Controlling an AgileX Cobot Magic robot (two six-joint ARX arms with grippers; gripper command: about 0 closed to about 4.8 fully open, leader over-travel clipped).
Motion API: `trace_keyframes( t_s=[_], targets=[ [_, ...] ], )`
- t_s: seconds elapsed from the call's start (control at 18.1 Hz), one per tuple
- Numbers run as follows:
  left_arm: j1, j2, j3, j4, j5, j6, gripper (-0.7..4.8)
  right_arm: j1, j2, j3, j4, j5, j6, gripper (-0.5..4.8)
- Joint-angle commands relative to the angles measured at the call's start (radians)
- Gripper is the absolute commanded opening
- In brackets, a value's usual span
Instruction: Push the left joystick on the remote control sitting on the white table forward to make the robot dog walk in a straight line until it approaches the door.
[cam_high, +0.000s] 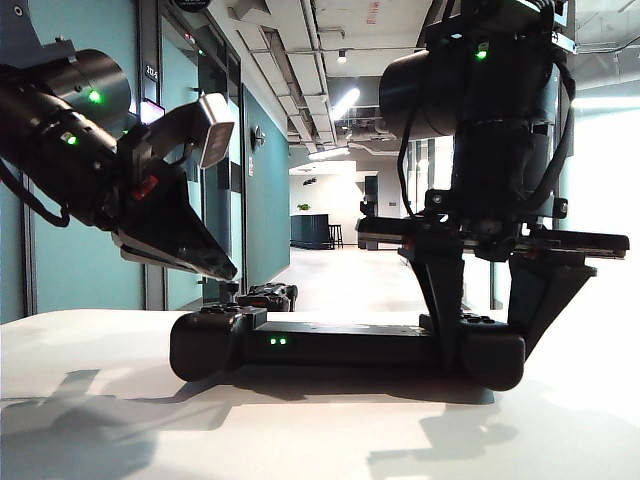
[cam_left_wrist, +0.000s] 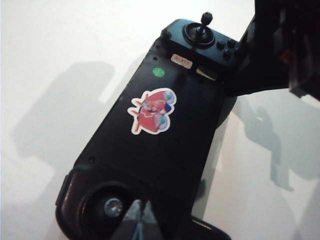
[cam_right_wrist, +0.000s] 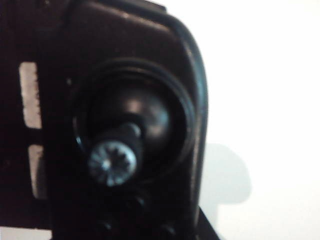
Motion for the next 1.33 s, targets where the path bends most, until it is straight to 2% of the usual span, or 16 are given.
trace_keyframes(
  t_s=[0.06,1.05,1.33],
  targets=[
    [-0.002,0.009,0.000,0.011,0.009,0.005,-0.06,0.000,-0.002,0.002,0.005,-0.013,-0.002,0.75],
    [-0.003,0.031,0.000,0.039,0.031,0.005,-0.06,0.001,-0.002,0.002,0.005,-0.016,-0.001,0.75],
    [-0.028,0.052,0.000,0.061,0.022,0.004,-0.06,0.001,-0.002,0.002,0.005,-0.016,-0.001,0.75]
  ],
)
